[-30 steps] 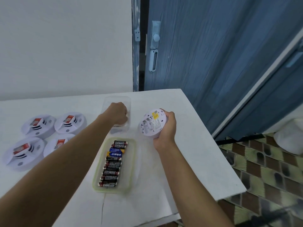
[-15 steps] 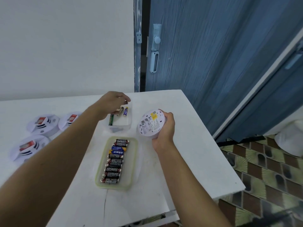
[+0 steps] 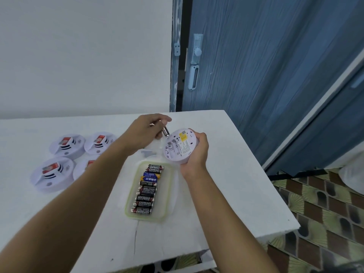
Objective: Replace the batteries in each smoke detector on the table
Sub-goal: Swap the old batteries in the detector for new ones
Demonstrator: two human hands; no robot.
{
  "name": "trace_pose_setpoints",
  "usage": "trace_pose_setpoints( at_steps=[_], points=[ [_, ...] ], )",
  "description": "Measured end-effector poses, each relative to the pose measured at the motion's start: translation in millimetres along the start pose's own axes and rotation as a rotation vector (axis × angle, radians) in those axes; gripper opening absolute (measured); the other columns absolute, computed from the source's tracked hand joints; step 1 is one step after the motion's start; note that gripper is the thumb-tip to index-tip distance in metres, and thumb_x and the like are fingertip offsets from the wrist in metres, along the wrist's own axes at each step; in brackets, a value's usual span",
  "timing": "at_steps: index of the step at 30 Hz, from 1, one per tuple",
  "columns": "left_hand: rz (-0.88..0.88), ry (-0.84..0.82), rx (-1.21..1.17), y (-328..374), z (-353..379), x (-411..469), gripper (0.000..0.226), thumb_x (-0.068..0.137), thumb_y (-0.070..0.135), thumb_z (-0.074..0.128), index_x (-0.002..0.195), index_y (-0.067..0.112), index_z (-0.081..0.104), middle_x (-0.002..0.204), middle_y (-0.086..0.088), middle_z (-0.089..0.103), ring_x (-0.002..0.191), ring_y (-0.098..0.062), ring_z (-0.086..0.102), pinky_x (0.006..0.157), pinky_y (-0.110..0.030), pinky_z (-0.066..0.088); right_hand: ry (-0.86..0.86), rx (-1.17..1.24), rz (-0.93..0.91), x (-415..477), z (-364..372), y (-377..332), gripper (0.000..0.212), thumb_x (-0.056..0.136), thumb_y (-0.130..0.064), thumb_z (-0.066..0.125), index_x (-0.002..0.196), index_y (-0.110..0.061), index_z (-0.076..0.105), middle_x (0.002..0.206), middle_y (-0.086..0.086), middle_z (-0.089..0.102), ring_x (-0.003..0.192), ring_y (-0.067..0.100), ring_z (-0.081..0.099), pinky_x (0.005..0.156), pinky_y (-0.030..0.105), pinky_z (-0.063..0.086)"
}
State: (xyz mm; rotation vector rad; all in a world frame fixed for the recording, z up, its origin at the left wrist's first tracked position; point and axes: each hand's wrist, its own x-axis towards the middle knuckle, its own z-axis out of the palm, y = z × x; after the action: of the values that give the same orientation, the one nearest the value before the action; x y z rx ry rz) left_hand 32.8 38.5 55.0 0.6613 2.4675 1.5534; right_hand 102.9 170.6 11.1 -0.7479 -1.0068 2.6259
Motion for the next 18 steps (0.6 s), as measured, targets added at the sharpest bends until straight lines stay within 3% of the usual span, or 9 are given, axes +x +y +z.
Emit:
trace_pose_setpoints(
  at_steps=[4, 8, 12, 18],
  points=[
    [-0.046, 0.075, -0.152, 5, 13, -13, 0.019, 0.091, 0.022, 0.067, 0.103, 0.012, 0.057, 0.077, -0.011, 0.069, 0.064, -0.020, 0.067, 0.064, -0.027, 0.052, -0.057, 0.043, -0.003, -2, 5, 6, 0.022, 0.076, -0.035, 0.056, 0.086, -0.017, 0.064, 0.082, 0.008, 0.063, 0.073, 0.024, 0.059, 0.067, 0.031, 0.048],
    [-0.031, 0.202, -0.223, 10, 25, -23, 0.018, 0.088, 0.018, 0.071, 0.085, 0.011, 0.054, 0.069, -0.011, 0.068, 0.054, -0.015, 0.063, 0.053, -0.021, 0.050, -0.094, 0.103, -0.017, -6, 8, 9, 0.019, 0.086, -0.030, 0.050, 0.087, -0.015, 0.062, 0.080, 0.009, 0.061, 0.070, 0.024, 0.059, 0.065, 0.030, 0.048],
    [-0.029, 0.289, -0.121, 11, 28, -30, 0.020, 0.089, 0.022, 0.069, 0.081, 0.012, 0.054, 0.074, -0.004, 0.070, 0.056, -0.008, 0.067, 0.052, -0.011, 0.046, -0.070, 0.133, -0.030, -9, 7, 7, 0.023, 0.090, -0.028, 0.045, 0.097, -0.014, 0.063, 0.081, 0.009, 0.063, 0.069, 0.024, 0.061, 0.063, 0.029, 0.051],
    [-0.003, 0.286, -0.069, 12, 30, -39, 0.020, 0.089, 0.024, 0.068, 0.079, 0.015, 0.054, 0.072, -0.003, 0.071, 0.058, -0.006, 0.067, 0.056, -0.012, 0.047, -0.078, 0.182, -0.039, -17, 5, 5, 0.026, 0.093, -0.028, 0.040, 0.104, -0.013, 0.058, 0.082, 0.010, 0.062, 0.066, 0.024, 0.061, 0.058, 0.027, 0.052]
  ],
)
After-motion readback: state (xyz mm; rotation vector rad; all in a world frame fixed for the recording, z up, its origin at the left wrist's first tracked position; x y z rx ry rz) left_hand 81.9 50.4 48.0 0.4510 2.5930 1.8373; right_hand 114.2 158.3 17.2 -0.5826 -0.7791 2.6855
